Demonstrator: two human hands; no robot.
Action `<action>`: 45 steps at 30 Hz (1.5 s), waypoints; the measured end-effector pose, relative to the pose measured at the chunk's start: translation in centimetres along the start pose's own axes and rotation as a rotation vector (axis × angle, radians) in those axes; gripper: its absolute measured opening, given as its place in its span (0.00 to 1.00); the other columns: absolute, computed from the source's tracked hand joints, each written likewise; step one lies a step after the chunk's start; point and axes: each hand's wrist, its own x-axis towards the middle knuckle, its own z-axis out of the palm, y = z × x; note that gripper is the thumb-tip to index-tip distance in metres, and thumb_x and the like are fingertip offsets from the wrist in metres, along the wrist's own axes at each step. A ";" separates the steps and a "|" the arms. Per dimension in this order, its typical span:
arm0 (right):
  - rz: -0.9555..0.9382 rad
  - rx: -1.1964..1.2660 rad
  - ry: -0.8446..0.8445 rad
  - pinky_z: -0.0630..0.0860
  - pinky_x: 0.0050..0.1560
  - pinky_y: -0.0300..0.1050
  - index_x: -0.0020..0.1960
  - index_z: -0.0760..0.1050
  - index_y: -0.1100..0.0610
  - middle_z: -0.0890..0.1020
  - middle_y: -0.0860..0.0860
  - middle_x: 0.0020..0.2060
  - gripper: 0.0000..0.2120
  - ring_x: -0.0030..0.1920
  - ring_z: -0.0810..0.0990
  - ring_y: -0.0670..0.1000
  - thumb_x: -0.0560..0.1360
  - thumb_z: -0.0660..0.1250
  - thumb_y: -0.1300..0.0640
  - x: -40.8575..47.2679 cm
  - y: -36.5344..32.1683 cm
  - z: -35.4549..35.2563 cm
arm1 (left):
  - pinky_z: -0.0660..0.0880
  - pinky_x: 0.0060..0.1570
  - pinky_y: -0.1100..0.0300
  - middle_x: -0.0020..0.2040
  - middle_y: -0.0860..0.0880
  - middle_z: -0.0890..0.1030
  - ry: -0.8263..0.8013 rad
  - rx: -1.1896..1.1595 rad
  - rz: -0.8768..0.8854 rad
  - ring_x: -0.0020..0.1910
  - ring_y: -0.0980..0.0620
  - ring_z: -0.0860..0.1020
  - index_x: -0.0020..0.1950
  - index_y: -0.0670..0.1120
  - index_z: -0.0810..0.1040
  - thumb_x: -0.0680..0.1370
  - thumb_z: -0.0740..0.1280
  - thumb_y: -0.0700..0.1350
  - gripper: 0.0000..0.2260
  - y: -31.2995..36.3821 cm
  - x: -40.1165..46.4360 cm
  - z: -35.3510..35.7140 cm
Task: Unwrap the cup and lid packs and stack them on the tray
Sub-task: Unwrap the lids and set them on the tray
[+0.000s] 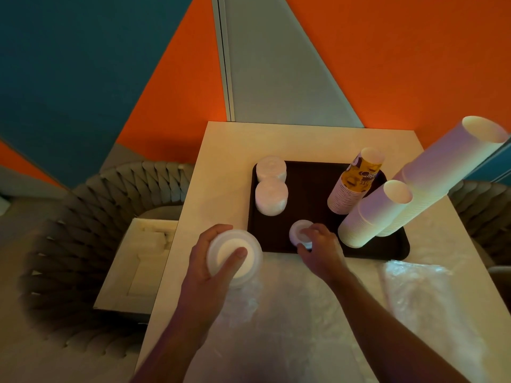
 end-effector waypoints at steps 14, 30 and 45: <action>-0.097 0.820 -0.120 0.81 0.46 0.46 0.50 0.83 0.50 0.85 0.48 0.41 0.05 0.42 0.83 0.53 0.77 0.72 0.58 -6.9 -12.0 -12.2 | 0.72 0.48 0.69 0.59 0.60 0.75 -0.088 0.047 0.075 0.57 0.62 0.74 0.59 0.72 0.71 0.69 0.67 0.55 0.20 0.5 -0.5 1.7; -0.103 0.824 -0.016 0.79 0.41 0.49 0.47 0.78 0.52 0.83 0.48 0.36 0.06 0.37 0.81 0.49 0.78 0.69 0.63 -7.8 -10.7 -13.0 | 0.75 0.47 0.65 0.62 0.59 0.73 -0.147 0.030 0.123 0.57 0.63 0.74 0.54 0.77 0.70 0.69 0.69 0.58 0.19 1.6 -0.9 3.0; 0.096 1.163 -0.260 0.82 0.53 0.51 0.57 0.81 0.60 0.86 0.58 0.48 0.13 0.48 0.85 0.55 0.73 0.74 0.57 -7.6 -9.6 -12.5 | 0.74 0.42 0.75 0.60 0.58 0.73 -0.177 0.047 0.119 0.54 0.68 0.74 0.51 0.78 0.70 0.73 0.68 0.58 0.16 1.7 -0.9 3.3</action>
